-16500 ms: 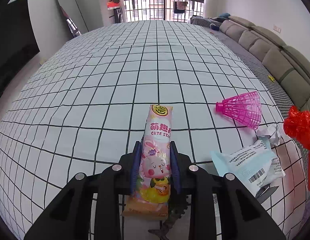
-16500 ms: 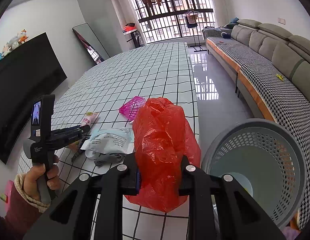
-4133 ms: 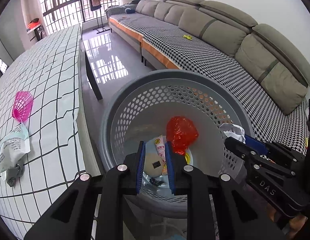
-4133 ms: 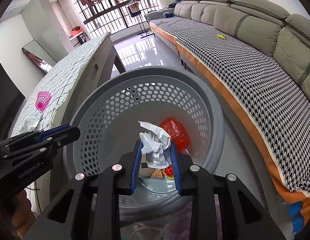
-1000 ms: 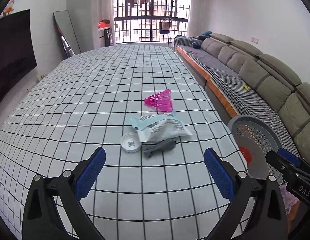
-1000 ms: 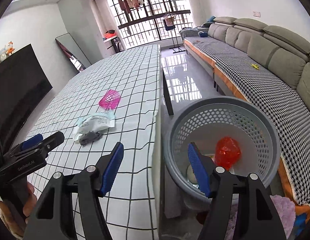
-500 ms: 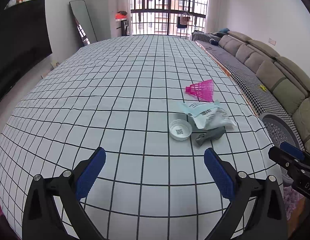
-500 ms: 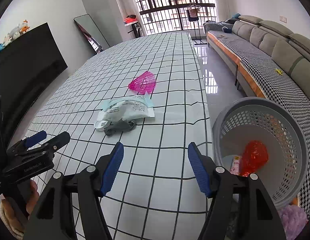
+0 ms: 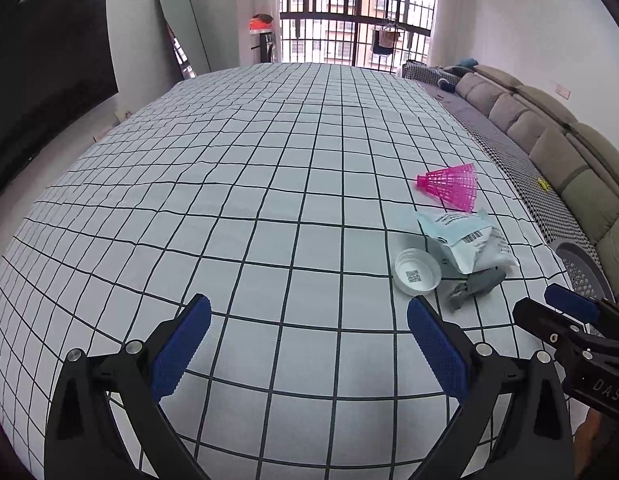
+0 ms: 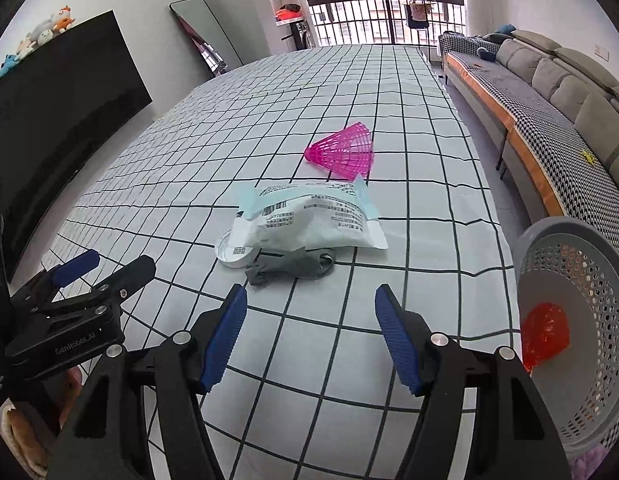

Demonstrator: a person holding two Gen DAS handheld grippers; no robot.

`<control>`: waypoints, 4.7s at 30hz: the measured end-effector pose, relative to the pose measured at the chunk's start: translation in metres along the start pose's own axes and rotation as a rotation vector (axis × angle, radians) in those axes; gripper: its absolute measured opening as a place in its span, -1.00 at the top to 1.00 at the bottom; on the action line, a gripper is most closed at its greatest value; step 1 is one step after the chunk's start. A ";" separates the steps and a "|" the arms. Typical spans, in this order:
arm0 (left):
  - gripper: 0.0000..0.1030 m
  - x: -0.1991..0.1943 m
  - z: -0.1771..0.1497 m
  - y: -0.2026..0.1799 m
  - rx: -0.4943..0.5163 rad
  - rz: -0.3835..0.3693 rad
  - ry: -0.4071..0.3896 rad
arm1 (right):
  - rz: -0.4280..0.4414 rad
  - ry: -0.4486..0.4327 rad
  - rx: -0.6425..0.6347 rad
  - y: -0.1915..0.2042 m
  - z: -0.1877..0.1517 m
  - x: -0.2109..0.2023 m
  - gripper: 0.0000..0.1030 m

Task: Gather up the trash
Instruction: 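Lower the right tool onto the grey fabric strap and close on it, then lift the grey strap with the right tool while left approaches the white round lid, then carry the grey strap and white lid over the grey wastebasket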

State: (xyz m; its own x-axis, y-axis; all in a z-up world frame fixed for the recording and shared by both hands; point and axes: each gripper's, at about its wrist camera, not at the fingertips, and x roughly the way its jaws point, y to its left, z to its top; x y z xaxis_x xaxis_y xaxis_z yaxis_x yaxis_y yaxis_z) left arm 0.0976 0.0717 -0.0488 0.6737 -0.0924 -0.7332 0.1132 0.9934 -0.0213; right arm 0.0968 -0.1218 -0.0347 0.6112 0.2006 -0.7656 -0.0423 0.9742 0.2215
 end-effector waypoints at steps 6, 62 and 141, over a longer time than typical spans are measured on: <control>-0.88 0.004 0.004 0.013 -0.033 0.008 -0.005 | -0.008 0.027 -0.026 0.011 0.007 0.016 -0.24; -0.88 -0.011 -0.005 -0.007 -0.013 -0.043 0.024 | -0.055 0.012 -0.023 -0.007 -0.010 -0.003 0.45; 0.24 -0.042 -0.030 -0.296 0.397 -0.354 0.046 | -0.199 -0.152 0.354 -0.226 -0.108 -0.141 0.45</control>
State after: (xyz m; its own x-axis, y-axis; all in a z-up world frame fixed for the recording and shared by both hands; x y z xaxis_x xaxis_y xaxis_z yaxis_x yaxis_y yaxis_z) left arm 0.0143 -0.2165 -0.0321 0.5127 -0.4052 -0.7569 0.6012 0.7989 -0.0205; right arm -0.0651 -0.3589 -0.0421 0.6902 -0.0311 -0.7230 0.3460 0.8916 0.2920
